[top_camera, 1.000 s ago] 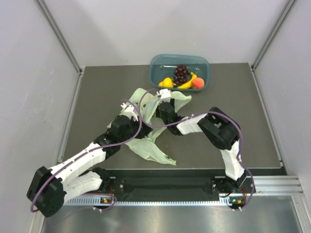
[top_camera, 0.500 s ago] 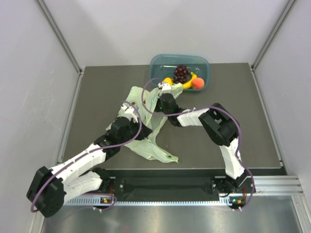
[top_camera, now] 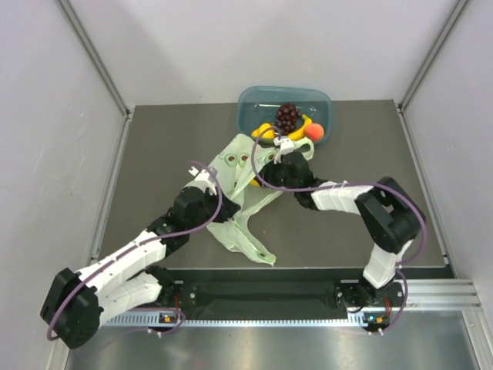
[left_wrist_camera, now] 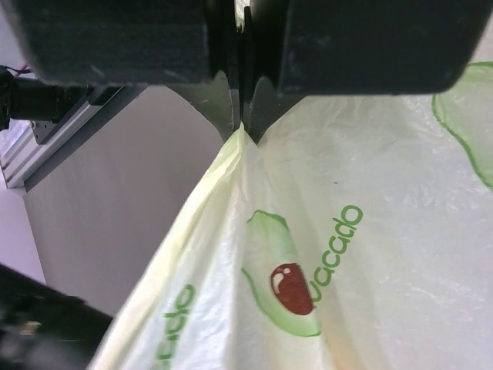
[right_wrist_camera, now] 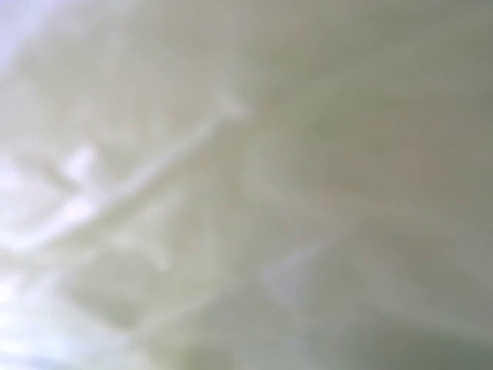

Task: Untie the knot of the plastic bag and take out the fruit

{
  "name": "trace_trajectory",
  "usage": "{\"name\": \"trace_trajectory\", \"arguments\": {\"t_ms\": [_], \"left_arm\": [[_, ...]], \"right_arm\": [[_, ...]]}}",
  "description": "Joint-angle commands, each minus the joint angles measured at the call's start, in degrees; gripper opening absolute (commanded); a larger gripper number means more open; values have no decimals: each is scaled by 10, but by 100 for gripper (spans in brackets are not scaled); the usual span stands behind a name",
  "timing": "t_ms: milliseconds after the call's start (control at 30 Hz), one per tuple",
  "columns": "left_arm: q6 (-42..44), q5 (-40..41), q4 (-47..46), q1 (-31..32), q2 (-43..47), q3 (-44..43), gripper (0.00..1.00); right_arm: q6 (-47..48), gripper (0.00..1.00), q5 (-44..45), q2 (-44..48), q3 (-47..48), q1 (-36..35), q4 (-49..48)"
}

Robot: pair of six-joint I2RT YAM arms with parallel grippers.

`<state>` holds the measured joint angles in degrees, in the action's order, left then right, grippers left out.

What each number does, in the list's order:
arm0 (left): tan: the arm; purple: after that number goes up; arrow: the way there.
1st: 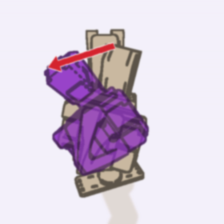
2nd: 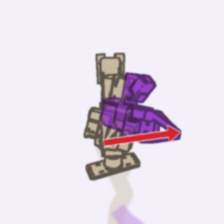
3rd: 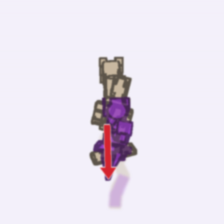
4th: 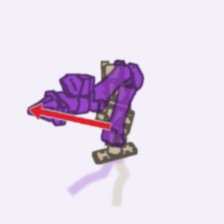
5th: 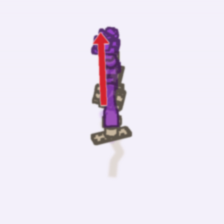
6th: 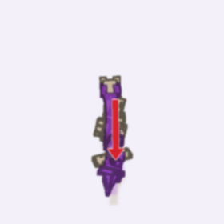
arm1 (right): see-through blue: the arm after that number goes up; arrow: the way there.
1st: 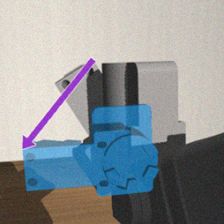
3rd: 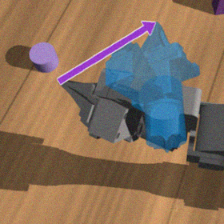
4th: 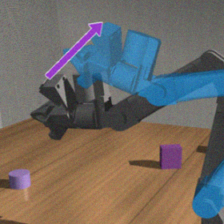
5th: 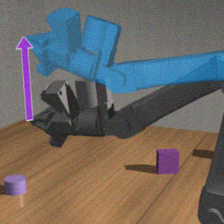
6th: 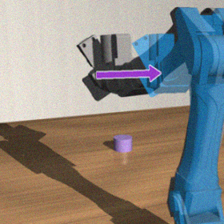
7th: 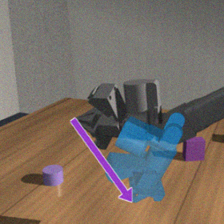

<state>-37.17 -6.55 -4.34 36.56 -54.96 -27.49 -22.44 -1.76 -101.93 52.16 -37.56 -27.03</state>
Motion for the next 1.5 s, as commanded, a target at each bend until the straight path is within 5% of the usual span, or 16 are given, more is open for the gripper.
{"name": "trace_trajectory", "arguments": {"t_ms": [0,267,367,533,767,1233,1400,1467], "left_arm": [[-9,21,-8,2,6,-12,0],[-40,60,-20,2,-37,-27,0],[-46,111,-5,2,-52,-45,0],[-36,157,29,1,-61,-78,0],[-20,140,64,2,-43,-90,0],[-29,169,133,2,-26,-69,0],[-30,189,137,2,-12,-71,0],[-27,188,134,1,-11,-76,0]], "right_arm": [[15,0,-89,84,-5,9,37],[73,0,-409,139,34,35,225],[141,0,-431,156,52,35,337],[167,0,-335,195,44,35,396],[118,48,-250,218,1,-28,309],[63,78,37,90,48,-121,141],[84,100,65,32,63,-132,71],[99,100,66,11,58,-133,29]]}}
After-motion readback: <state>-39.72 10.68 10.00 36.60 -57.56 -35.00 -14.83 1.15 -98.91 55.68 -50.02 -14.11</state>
